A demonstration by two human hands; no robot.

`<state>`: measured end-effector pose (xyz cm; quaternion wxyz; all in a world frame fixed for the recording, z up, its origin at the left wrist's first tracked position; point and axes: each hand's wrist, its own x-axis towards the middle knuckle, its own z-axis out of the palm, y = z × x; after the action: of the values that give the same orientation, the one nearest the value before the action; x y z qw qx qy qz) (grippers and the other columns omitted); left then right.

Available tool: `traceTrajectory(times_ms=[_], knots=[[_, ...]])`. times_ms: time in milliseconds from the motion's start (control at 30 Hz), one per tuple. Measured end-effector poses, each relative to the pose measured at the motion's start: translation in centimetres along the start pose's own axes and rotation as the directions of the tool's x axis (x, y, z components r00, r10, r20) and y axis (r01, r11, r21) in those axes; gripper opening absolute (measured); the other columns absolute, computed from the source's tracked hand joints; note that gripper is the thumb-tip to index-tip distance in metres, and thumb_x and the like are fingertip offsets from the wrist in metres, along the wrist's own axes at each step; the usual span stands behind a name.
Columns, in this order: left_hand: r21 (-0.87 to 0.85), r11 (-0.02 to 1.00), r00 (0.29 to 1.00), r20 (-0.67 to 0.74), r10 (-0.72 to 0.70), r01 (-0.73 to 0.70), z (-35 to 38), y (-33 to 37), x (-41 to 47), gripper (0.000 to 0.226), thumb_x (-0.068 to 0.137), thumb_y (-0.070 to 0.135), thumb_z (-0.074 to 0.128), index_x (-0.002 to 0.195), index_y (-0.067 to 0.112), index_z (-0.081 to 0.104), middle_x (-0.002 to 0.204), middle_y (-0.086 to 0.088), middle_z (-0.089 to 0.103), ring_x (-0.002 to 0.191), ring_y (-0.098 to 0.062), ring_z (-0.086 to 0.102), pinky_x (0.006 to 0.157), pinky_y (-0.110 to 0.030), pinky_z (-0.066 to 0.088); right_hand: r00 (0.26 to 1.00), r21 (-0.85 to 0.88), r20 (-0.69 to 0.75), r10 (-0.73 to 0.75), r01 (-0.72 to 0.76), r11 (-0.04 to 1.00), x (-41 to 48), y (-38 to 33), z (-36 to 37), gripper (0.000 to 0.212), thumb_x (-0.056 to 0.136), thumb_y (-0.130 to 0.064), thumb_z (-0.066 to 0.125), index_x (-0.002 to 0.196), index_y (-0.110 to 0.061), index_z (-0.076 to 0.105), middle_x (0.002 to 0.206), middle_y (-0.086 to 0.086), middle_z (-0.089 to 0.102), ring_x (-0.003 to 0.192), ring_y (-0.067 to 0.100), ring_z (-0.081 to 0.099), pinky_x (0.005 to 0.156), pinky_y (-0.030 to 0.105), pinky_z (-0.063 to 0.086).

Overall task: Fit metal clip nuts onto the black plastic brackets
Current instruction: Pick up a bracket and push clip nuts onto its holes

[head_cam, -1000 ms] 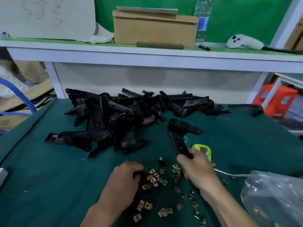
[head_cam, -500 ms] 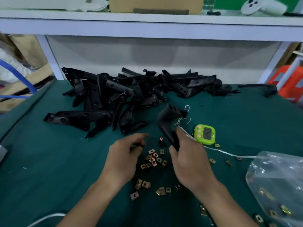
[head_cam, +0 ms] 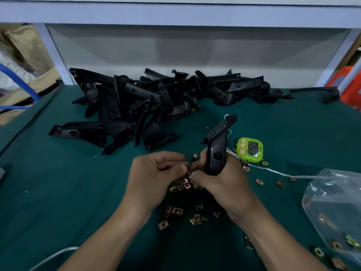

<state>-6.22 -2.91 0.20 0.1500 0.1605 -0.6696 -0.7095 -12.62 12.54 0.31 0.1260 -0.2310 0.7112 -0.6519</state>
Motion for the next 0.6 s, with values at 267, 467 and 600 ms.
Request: traceTrajectory(times_ms=[267, 467, 600], knots=[[0.205, 0.974, 0.993, 0.084, 0.079, -0.095, -0.04, 0.16, 0.01, 0.028, 0.072, 0.007, 0.08, 0.092, 0.027, 0.079, 0.087, 0.002, 0.08, 0.08, -0.017, 0.076, 0.075, -0.029, 0.063, 0.998, -0.046, -0.059, -0.038, 0.035, 0.998, -0.01, 0.79, 0.18, 0.03, 0.068, -0.009, 0.078, 0.075, -0.024, 0.053, 0.078, 0.011, 0.069, 0.07, 0.015, 0.063, 0.065, 0.042, 0.054], [0.422, 0.882, 0.978, 0.112, 0.178, -0.209, 0.04, 0.13, -0.27, 0.039, 0.062, 0.018, 0.073, 0.093, 0.043, 0.075, 0.082, 0.016, 0.077, 0.079, -0.003, 0.074, 0.079, -0.026, 0.059, 0.987, -0.207, -0.09, -0.132, 0.111, 0.972, -0.13, 0.78, 0.36, 0.028, 0.073, -0.004, 0.075, 0.072, -0.026, 0.058, 0.072, 0.0, 0.068, 0.068, 0.022, 0.064, 0.064, 0.04, 0.056], [0.454, 0.845, 0.959, 0.102, 0.264, -0.282, 0.07, 0.25, -0.55, 0.034, 0.061, 0.018, 0.075, 0.087, 0.04, 0.074, 0.08, 0.019, 0.075, 0.076, 0.0, 0.072, 0.073, -0.015, 0.055, 0.989, -0.188, -0.079, -0.126, 0.109, 0.976, -0.23, 0.73, 0.49, 0.02, 0.073, -0.012, 0.077, 0.072, -0.021, 0.059, 0.072, -0.001, 0.068, 0.065, 0.019, 0.063, 0.058, 0.03, 0.052]])
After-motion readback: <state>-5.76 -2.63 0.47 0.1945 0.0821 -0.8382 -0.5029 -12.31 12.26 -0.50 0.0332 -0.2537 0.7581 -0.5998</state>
